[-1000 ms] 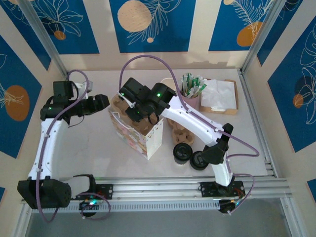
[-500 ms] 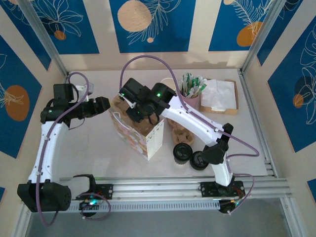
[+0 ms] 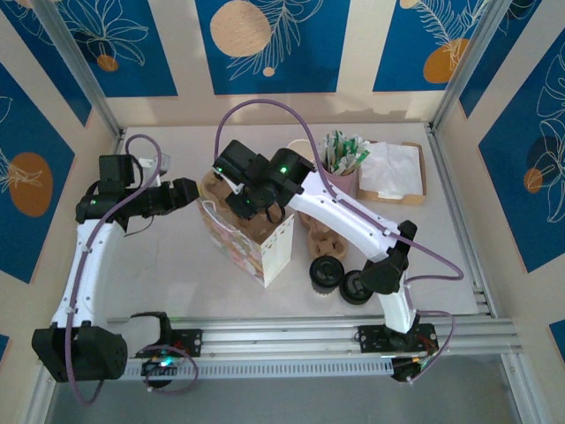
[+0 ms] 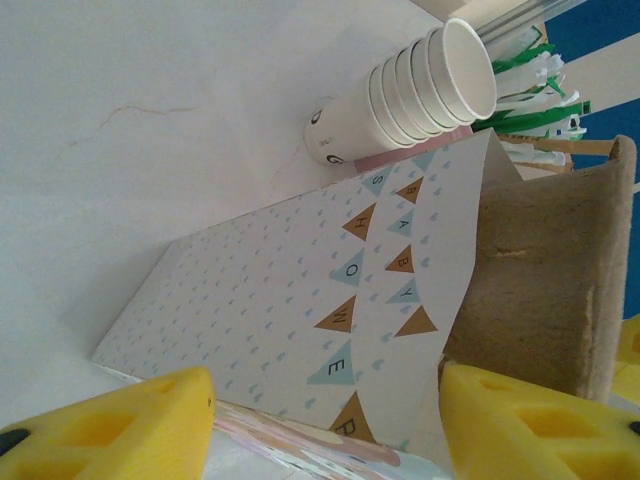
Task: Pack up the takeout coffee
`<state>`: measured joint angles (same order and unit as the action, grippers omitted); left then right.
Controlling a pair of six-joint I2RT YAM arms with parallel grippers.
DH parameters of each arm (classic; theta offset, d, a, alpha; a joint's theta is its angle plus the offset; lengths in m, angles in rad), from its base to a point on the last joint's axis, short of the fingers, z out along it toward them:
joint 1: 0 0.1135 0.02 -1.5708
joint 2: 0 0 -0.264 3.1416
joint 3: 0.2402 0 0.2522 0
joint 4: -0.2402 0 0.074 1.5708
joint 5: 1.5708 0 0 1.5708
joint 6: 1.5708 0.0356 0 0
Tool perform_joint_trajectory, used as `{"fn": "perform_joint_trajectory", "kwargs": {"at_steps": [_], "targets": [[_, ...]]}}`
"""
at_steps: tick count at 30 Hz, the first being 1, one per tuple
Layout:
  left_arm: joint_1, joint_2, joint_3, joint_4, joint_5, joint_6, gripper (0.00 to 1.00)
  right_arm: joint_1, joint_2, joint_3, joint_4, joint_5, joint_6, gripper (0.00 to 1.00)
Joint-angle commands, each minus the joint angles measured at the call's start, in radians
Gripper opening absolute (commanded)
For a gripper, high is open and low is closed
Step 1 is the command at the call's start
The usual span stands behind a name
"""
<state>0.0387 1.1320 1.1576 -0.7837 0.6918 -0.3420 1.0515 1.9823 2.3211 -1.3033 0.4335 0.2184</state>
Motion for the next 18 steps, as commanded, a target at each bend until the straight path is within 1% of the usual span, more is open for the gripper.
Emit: {"fn": "perform_joint_trajectory", "kwargs": {"at_steps": [1, 7, 11, 15, 18], "targets": [[-0.007, -0.009, -0.010, 0.024, 0.005, -0.013, 0.61, -0.004, -0.019, -0.009, -0.026, -0.028, 0.013, 0.30], [-0.008, -0.009, -0.018, 0.044, -0.062, -0.053, 0.60, 0.001, -0.019, -0.015, -0.037, -0.033, 0.012, 0.30], [-0.009, -0.020, -0.032, 0.075, -0.055, -0.084, 0.61, 0.002, -0.020, -0.025, -0.044, -0.036, 0.012, 0.30], [-0.016, -0.034, -0.039, 0.091, -0.084, -0.097, 0.61, 0.002, -0.016, -0.029, -0.053, -0.043, 0.010, 0.30], [-0.020, -0.032, -0.039, 0.093, -0.083, -0.104, 0.61, 0.002, -0.010, -0.029, -0.063, -0.050, 0.008, 0.30]]}}
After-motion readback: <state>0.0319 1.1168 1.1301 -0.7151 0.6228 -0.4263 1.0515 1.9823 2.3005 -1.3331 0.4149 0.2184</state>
